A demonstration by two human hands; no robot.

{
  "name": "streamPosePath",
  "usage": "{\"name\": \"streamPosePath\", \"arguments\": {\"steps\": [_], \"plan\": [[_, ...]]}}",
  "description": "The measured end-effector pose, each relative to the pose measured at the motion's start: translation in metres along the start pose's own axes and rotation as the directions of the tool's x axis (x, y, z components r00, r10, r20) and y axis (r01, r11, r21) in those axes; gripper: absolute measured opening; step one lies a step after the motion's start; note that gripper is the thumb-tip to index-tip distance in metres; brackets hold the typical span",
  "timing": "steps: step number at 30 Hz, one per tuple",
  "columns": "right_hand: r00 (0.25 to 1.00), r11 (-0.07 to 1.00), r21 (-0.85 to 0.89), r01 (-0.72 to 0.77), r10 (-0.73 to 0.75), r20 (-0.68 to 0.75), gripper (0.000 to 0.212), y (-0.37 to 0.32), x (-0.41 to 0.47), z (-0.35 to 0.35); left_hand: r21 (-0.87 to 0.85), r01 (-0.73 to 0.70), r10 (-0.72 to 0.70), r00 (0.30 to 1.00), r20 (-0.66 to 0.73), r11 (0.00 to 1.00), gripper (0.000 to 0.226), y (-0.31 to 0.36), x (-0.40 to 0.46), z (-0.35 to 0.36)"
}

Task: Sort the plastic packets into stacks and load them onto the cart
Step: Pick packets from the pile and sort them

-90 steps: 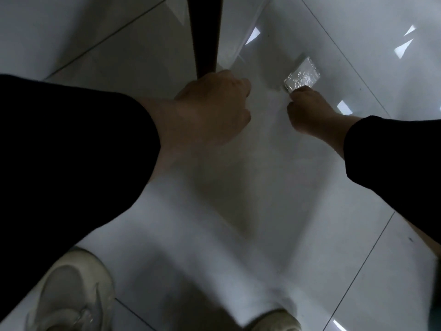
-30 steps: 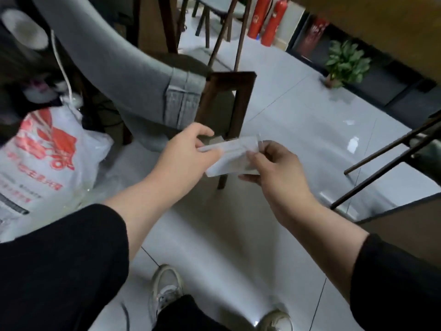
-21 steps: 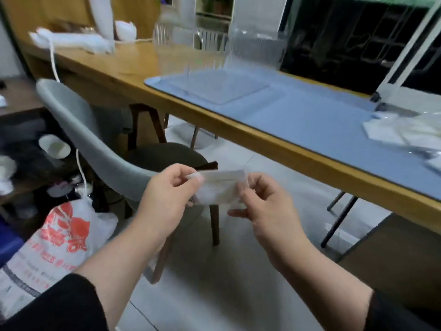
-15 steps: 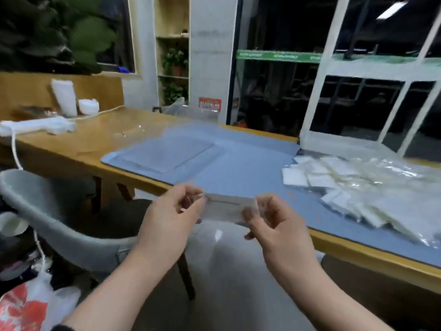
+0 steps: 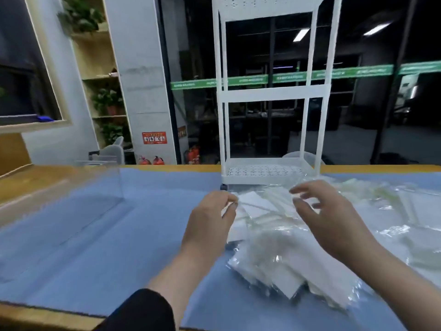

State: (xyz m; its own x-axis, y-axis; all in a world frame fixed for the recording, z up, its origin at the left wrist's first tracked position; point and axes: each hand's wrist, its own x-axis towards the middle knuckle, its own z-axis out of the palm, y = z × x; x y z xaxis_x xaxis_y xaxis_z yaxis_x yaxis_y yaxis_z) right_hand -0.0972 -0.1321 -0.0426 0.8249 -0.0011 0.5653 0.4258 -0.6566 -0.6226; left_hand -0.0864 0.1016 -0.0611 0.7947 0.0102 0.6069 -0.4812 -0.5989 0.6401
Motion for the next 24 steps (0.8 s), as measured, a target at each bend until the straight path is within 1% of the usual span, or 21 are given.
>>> {"name": "streamPosePath", "arguments": {"steps": [2,3,4,5,6,7,9,10,11,12,14,15,16,19,24], "plan": [[0.995,0.996,-0.040,-0.075,0.077,0.059,0.012,0.018,0.040,0.010,0.024,-0.007,0.004,0.991,0.131,1.000,0.006,-0.018,0.041,0.023],[0.989,0.991,-0.080,-0.107,0.115,0.096,0.013,0.026,0.055,0.018,0.052,-0.036,0.024,0.977,0.212,0.998,0.006,-0.027,0.055,0.031],[0.981,0.984,-0.124,-0.127,0.143,0.132,0.016,0.034,0.065,0.029,0.086,-0.076,0.048,0.958,0.283,0.993,0.012,-0.036,0.063,0.038],[0.975,0.979,-0.158,-0.132,0.156,0.155,0.021,0.043,0.070,0.039,0.107,-0.116,0.076,0.943,0.323,0.987,0.021,-0.046,0.065,0.044],[0.971,0.974,-0.181,-0.133,0.164,0.172,0.025,0.050,0.070,0.048,0.115,-0.128,0.083,0.938,0.336,0.985,0.031,-0.055,0.065,0.048],[0.967,0.971,-0.204,-0.129,0.169,0.192,0.030,0.058,0.068,0.056,0.105,-0.114,0.072,0.938,0.339,0.988,0.035,-0.065,0.062,0.051],[0.956,0.963,-0.253,-0.087,0.153,0.252,0.044,0.069,0.062,0.068,0.058,0.000,-0.021,0.929,0.369,0.998,0.025,-0.077,0.059,0.052],[0.952,0.961,-0.267,-0.071,0.145,0.271,0.050,0.072,0.060,0.072,0.054,0.067,-0.082,0.923,0.377,0.996,0.025,-0.080,0.060,0.052],[0.950,0.961,-0.268,-0.067,0.144,0.276,0.053,0.071,0.058,0.074,0.061,0.107,-0.122,0.927,0.355,0.992,0.032,-0.082,0.061,0.051],[0.949,0.959,-0.275,-0.067,0.147,0.280,0.054,0.069,0.056,0.075,0.102,0.133,-0.160,0.929,0.333,0.986,0.042,-0.082,0.061,0.050],[0.947,0.949,-0.312,-0.040,0.135,0.290,0.055,0.063,0.052,0.077,0.155,0.187,-0.228,0.921,0.315,0.970,0.056,-0.078,0.061,0.045],[0.948,0.942,-0.336,-0.025,0.129,0.291,0.054,0.061,0.051,0.077,0.166,0.225,-0.269,0.904,0.332,0.960,0.059,-0.074,0.060,0.042],[0.951,0.937,-0.348,-0.018,0.124,0.285,0.052,0.059,0.049,0.076,0.174,0.242,-0.290,0.890,0.352,0.955,0.059,-0.073,0.060,0.042],[0.956,0.932,-0.362,0.003,0.104,0.274,0.042,0.056,0.050,0.074,0.184,0.238,-0.294,0.866,0.404,0.954,0.056,-0.076,0.060,0.045],[0.955,0.943,-0.332,-0.023,0.119,0.272,0.038,0.052,0.051,0.070,0.097,0.283,-0.298,0.872,0.388,0.954,0.049,-0.075,0.062,0.044]]}}
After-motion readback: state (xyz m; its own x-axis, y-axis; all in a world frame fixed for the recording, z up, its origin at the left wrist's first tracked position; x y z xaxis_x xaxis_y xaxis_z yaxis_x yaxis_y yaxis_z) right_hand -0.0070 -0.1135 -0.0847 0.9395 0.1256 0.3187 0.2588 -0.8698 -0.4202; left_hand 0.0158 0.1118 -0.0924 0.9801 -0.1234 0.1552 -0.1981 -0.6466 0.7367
